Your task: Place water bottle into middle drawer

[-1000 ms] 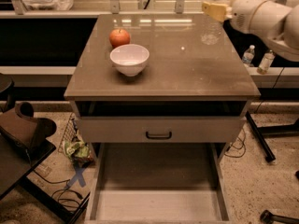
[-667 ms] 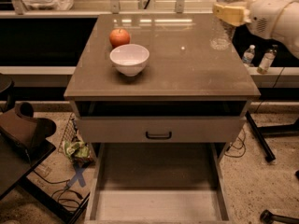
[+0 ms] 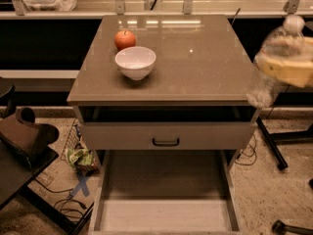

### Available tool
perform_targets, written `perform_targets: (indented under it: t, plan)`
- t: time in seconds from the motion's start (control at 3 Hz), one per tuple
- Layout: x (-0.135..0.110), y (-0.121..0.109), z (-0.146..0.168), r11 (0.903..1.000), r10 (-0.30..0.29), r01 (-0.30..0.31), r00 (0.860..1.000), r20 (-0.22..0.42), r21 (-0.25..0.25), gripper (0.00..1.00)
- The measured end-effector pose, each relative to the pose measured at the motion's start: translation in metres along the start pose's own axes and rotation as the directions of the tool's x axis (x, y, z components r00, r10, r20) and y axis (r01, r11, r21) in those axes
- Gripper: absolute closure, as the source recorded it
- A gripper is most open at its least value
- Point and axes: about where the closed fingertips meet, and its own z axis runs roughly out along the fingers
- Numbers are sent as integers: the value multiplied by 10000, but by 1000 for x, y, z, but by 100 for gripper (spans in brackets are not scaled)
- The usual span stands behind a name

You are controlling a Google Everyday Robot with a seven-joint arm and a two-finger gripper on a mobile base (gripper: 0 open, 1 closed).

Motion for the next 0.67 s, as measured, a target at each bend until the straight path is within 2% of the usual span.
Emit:
perform_targets:
  t: [0.33,0.67]
  plan:
    - [19,38,-39,9946,109,-122,9999,-134,-1028,100]
    - [18,51,-41,9890,95,-117,9998,-155,-1477,100]
